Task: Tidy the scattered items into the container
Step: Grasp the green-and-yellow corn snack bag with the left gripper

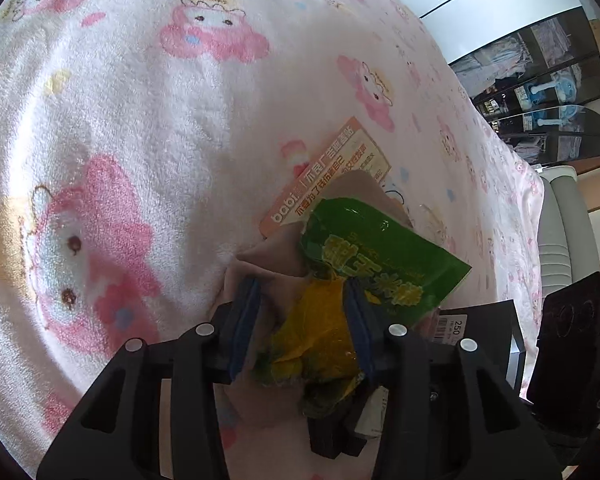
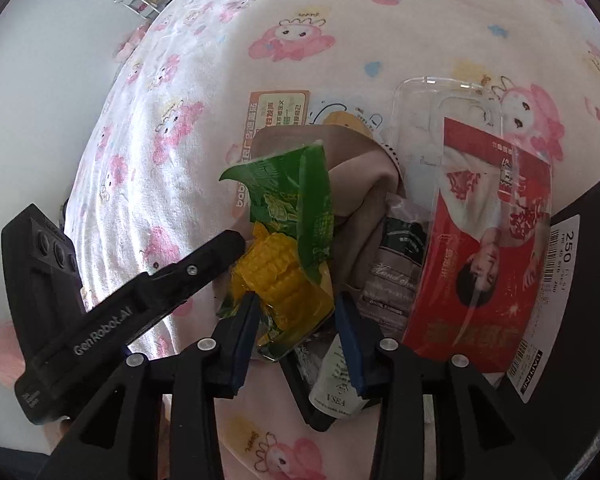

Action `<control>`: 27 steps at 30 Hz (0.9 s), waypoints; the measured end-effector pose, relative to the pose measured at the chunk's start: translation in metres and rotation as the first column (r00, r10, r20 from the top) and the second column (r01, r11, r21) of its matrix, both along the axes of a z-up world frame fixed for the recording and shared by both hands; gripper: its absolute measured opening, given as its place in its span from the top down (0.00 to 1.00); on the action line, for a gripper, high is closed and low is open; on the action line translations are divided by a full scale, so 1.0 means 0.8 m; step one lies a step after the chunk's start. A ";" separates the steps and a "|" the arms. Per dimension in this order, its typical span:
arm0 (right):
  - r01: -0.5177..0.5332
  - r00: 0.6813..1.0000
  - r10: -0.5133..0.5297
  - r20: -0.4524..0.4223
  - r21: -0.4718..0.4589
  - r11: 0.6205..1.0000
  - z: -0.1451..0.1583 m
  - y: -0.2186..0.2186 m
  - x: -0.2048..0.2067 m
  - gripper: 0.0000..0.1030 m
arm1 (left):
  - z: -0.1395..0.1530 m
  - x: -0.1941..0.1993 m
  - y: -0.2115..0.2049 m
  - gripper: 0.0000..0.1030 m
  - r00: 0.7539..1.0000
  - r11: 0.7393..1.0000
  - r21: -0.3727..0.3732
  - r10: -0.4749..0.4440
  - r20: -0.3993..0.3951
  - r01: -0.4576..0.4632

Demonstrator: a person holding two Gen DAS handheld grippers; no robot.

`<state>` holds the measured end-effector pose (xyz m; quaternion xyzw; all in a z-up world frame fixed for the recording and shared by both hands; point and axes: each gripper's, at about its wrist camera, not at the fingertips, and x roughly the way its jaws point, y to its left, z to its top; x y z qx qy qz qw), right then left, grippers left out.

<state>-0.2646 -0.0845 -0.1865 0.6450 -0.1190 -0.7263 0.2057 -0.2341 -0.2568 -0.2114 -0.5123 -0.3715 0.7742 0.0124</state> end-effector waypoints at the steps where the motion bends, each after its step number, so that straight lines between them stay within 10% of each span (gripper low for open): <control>1: -0.002 1.000 0.002 0.011 0.006 1.000 -0.004 -0.003 -0.002 0.61 | -0.001 0.000 -0.001 0.57 1.000 1.000 0.007 0.000 0.006 0.000; 10: -0.080 0.995 0.079 -0.059 -0.016 0.997 0.000 -0.015 0.020 0.55 | 0.026 0.040 -0.003 0.64 1.000 1.000 0.021 0.013 0.019 -0.013; 14: -0.099 0.995 0.096 -0.042 -0.074 0.992 0.008 -0.014 0.038 0.70 | 0.037 0.060 0.003 0.65 1.000 0.998 0.062 0.007 0.008 -0.007; 20: -0.086 0.993 0.079 -0.085 -0.089 0.992 0.036 0.006 0.046 0.70 | 0.060 0.065 -0.017 0.65 0.999 0.992 -0.119 0.025 -0.043 -0.030; 27: -0.057 0.997 0.051 -0.063 -0.096 0.994 0.037 0.022 0.028 0.70 | 0.031 0.046 -0.045 0.51 0.997 0.999 0.037 0.041 -0.070 -0.038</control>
